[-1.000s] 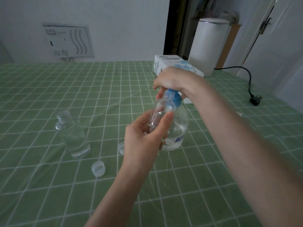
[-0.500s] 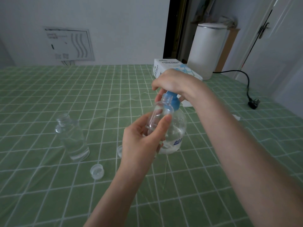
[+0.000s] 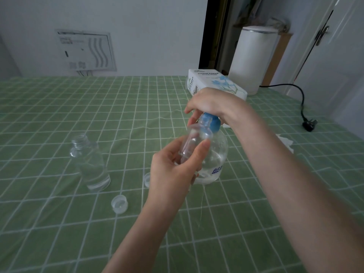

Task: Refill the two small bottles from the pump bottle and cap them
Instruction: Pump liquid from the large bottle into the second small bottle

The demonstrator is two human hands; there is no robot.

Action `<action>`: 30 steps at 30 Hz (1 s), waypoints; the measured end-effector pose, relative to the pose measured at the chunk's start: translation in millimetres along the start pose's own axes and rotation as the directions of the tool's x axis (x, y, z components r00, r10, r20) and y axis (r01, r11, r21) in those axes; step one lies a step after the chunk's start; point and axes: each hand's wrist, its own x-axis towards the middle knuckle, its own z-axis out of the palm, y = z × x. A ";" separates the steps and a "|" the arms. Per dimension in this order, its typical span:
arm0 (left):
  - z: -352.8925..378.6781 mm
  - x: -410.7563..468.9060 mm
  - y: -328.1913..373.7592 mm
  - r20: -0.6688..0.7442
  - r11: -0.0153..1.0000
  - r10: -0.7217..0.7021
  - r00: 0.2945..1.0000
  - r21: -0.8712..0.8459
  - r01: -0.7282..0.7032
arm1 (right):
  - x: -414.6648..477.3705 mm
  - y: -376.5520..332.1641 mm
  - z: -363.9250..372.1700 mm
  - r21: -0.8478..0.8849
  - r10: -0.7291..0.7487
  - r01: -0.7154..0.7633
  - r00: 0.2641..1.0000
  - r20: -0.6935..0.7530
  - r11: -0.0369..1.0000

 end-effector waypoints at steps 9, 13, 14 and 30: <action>1.6 -0.6 0.7 0.003 0.999 -0.003 1.000 -0.033 0.003 | -0.3 -3.0 -4.9 -0.053 -0.032 0.030 0.998 -0.046 0.998; 2.2 0.3 1.9 -0.003 0.999 -0.001 1.000 -0.036 0.001 | -1.4 -7.5 -8.8 -0.101 -0.038 0.033 0.998 -0.047 0.994; 2.4 0.4 1.9 -0.005 1.000 0.002 1.000 -0.029 -0.002 | -1.5 -7.4 -8.6 -0.095 -0.035 0.031 0.999 -0.040 0.995; 1.3 -0.2 -0.8 -0.020 1.000 0.007 1.000 -0.003 -0.007 | 2.5 1.8 2.2 0.047 0.004 -0.005 1.000 0.008 0.999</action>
